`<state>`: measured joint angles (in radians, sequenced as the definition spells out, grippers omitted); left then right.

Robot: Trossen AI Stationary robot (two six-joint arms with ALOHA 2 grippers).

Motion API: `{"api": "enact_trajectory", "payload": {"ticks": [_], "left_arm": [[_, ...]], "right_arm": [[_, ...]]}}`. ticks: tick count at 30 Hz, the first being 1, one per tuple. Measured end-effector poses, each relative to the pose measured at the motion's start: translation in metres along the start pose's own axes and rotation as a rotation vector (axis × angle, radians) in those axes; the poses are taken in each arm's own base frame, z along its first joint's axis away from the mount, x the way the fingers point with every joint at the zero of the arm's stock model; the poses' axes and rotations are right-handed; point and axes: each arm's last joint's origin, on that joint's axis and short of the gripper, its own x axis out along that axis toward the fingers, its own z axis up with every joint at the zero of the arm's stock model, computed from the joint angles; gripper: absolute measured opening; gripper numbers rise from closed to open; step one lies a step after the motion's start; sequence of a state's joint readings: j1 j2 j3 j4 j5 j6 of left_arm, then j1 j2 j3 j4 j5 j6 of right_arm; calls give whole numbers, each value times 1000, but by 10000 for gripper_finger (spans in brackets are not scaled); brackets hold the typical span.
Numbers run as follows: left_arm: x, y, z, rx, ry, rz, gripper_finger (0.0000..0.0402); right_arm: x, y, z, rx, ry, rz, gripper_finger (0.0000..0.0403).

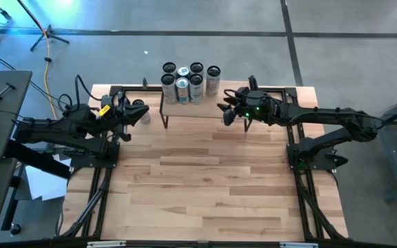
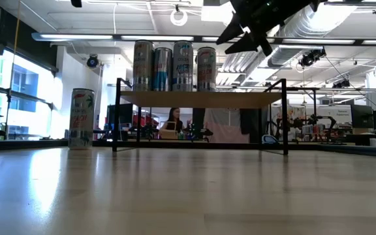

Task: Place canned beverage on shelf
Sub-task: Put the right black soda can on the shelf

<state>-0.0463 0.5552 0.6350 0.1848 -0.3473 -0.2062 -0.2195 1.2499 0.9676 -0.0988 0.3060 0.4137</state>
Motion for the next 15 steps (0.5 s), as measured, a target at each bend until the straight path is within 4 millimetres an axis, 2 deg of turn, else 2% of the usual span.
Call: {"api": "enact_trajectory", "payload": {"ticks": [4, 6, 9, 12, 15], "left_arm": [[0, 0, 0, 1, 0, 0, 0], [0, 0, 0, 1, 0, 1, 0], [0, 0, 0, 1, 0, 7, 0], [0, 1, 0, 10, 0, 19, 0], [0, 1, 0, 11, -3, 28, 0]], "right_arm": [[5, 1, 0, -27, -24, -28, 57], [13, 2, -3, -56, -27, -29, 16], [29, 2, -9, -72, -29, -54, 20], [45, -7, -16, -104, -15, -149, 4], [53, -15, -16, -98, -28, -202, 5]]}}
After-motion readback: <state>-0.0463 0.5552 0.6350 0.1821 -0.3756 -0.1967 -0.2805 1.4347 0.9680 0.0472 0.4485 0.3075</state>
